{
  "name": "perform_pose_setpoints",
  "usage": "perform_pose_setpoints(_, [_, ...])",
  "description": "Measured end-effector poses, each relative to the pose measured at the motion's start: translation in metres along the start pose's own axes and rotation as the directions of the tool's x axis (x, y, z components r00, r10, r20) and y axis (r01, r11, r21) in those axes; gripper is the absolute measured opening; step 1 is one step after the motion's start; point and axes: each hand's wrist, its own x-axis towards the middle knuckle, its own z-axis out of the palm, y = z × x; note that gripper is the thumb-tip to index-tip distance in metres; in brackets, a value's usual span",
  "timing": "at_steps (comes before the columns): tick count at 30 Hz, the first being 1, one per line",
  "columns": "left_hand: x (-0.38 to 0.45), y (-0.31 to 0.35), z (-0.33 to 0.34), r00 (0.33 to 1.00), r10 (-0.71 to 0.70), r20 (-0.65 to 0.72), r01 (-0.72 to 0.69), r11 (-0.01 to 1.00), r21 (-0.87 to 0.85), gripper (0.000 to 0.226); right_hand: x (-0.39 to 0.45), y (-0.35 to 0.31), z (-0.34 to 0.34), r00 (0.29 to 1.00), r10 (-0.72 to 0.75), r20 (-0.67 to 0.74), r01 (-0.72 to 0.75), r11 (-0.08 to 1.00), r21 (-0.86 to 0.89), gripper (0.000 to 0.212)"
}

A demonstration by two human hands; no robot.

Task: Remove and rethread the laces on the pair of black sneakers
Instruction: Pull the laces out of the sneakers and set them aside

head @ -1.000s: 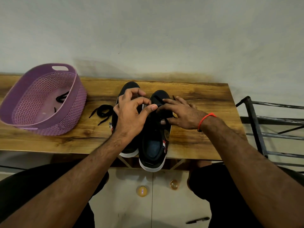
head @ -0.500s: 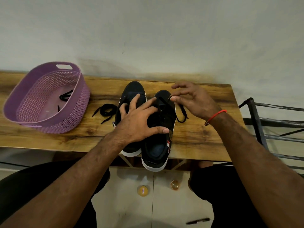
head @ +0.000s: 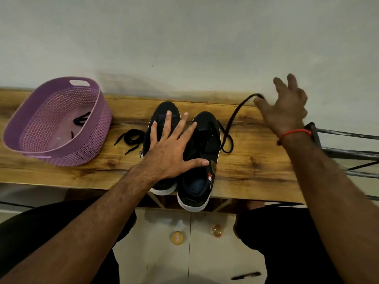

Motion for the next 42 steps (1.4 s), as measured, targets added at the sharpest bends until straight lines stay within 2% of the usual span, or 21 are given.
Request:
perform_pose_setpoints(1, [0.0,0.001,-0.001,1.0,0.001,-0.009,-0.002,0.999,-0.044,0.117,-0.005,-0.003,0.003,0.996,-0.03,0.08,0.037,0.996,-0.084,0.061])
perform_pose_setpoints(3, [0.0,0.002,-0.005,1.0,-0.001,-0.028,-0.003,0.986,-0.166,0.111,-0.016,-0.014,0.005,0.949,-0.221,0.224,0.236,0.971,-0.043,0.047])
perform_pose_setpoints(4, [0.0,0.003,-0.007,0.999,-0.008,-0.034,0.0,0.975,-0.224,0.104,-0.02,-0.02,0.006,0.894,-0.33,0.303,0.343,0.939,0.01,0.033])
perform_pose_setpoints(6, [0.0,0.002,-0.011,0.998,-0.023,-0.05,0.007,0.953,-0.302,0.082,-0.026,-0.029,0.012,0.779,-0.451,0.435,0.447,0.887,0.119,0.012])
perform_pose_setpoints(9, [0.001,-0.001,-0.013,0.991,-0.027,-0.131,-0.021,0.937,-0.35,0.034,-0.037,-0.038,0.023,0.689,-0.491,0.533,0.497,0.855,0.146,0.006])
perform_pose_setpoints(11, [0.0,-0.004,-0.014,0.982,-0.02,-0.187,-0.049,0.932,-0.359,0.019,-0.042,-0.044,0.028,0.662,-0.47,0.584,0.503,0.856,0.118,0.011])
perform_pose_setpoints(18, [-0.003,-0.001,-0.016,0.973,0.022,-0.229,-0.077,0.969,-0.233,0.015,-0.052,-0.048,0.035,0.652,-0.454,0.607,0.526,0.848,0.07,0.01])
perform_pose_setpoints(23, [-0.002,-0.001,-0.017,0.977,0.04,-0.208,-0.097,0.957,-0.273,0.015,-0.053,-0.048,0.032,0.624,-0.442,0.644,0.525,0.848,0.073,0.021])
perform_pose_setpoints(29, [-0.001,-0.005,-0.015,0.971,0.117,-0.21,-0.163,0.962,-0.217,0.011,-0.055,-0.049,0.031,0.587,-0.475,0.655,0.6,0.799,0.042,0.014])
perform_pose_setpoints(37, [0.0,-0.01,-0.018,0.976,0.106,-0.191,-0.161,0.94,-0.302,0.011,-0.053,-0.051,0.028,0.546,-0.516,0.66,0.599,0.791,0.123,0.008])
perform_pose_setpoints(42, [0.001,-0.006,-0.013,0.963,0.048,-0.265,-0.118,0.96,-0.254,0.021,-0.051,-0.048,0.022,0.573,-0.519,0.634,0.573,0.807,0.143,0.013])
